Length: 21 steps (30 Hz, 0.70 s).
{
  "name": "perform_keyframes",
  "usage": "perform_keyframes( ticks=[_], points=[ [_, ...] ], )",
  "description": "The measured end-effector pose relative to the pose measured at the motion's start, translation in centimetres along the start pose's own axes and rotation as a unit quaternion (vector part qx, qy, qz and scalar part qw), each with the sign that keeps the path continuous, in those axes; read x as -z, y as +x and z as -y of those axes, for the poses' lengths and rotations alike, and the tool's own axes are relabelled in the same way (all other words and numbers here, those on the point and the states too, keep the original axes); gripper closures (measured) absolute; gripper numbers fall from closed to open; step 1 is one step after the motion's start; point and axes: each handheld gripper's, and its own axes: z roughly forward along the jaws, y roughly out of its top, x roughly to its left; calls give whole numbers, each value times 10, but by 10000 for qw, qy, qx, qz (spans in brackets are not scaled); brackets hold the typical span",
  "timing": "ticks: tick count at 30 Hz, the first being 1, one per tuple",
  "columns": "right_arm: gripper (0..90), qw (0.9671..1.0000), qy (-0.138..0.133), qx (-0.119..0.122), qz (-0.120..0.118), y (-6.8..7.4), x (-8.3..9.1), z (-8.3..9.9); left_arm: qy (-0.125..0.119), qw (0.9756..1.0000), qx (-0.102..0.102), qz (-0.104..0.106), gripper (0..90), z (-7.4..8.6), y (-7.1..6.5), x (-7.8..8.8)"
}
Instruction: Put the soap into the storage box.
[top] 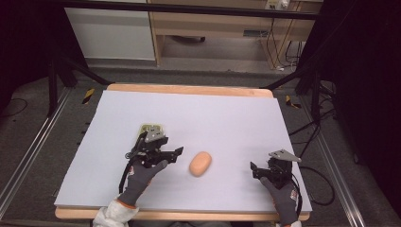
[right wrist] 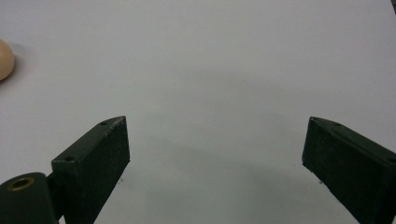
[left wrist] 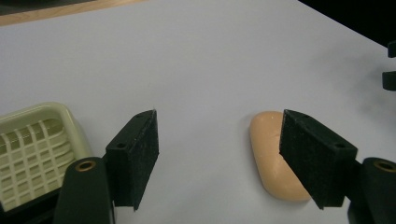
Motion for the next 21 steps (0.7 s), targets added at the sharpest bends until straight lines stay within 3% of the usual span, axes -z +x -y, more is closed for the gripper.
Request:
perform_keyframes(
  ticks=[15,21],
  points=[
    [80,10000,-10,-47,3,1,1,-1,174,9997,-115,118,265,-1,-16,-16],
    [81,10000,9,-15,-10,1,1,0,362,9988,-264,194,259,-1,-28,-28]
  ],
)
